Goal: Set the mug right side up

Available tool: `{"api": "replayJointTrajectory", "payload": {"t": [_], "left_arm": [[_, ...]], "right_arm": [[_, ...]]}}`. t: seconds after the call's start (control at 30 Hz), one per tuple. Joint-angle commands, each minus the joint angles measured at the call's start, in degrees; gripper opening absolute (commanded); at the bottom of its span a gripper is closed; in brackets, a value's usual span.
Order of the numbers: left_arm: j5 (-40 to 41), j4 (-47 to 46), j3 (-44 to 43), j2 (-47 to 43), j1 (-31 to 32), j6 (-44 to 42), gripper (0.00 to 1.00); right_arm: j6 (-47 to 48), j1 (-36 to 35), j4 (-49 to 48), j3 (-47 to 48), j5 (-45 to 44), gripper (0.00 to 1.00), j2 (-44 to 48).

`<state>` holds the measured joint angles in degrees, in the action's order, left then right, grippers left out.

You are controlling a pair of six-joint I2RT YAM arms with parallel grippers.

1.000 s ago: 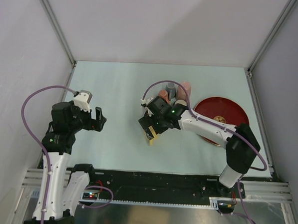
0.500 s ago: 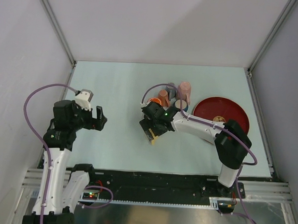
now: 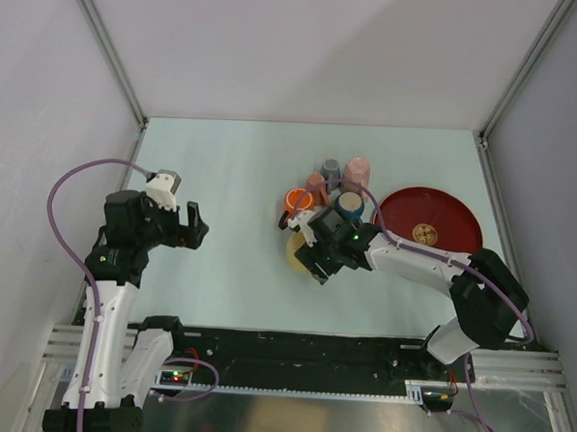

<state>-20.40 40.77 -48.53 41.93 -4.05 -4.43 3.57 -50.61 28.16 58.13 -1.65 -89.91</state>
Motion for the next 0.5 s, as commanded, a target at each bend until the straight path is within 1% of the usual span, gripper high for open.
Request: {"api": "replayJointTrajectory", "payload": {"t": [0.0, 0.13, 0.23, 0.3, 0.47], "left_arm": [[-1.7, -2.0, -1.5, -0.1, -0.6, 1.2, 0.95], [-2.1, -2.0, -1.9, 0.8, -0.6, 1.6, 0.95], [-2.4, -2.3, -2.2, 1.3, -0.5, 2.1, 0.95], [-2.4, -2.3, -2.3, 1.4, -0.6, 2.2, 0.95], [-1.8, -2.3, -2.5, 0.9, -0.5, 1.8, 0.95]], "right_arm": [[4.3, -0.1, -5.7, -1.1, 6.0, 0.71, 2.5], [2.9, 0.0, -7.8, -1.0, 6.5, 0.66, 1.4], [0.8, 0.1, -8.8, 0.1, 6.3, 0.56, -0.7], [-0.9, 0.1, -9.2, 0.7, 5.1, 0.52, -2.4], [-3.1, 0.8, -8.7, 1.4, 3.8, 0.48, -5.8]]}}
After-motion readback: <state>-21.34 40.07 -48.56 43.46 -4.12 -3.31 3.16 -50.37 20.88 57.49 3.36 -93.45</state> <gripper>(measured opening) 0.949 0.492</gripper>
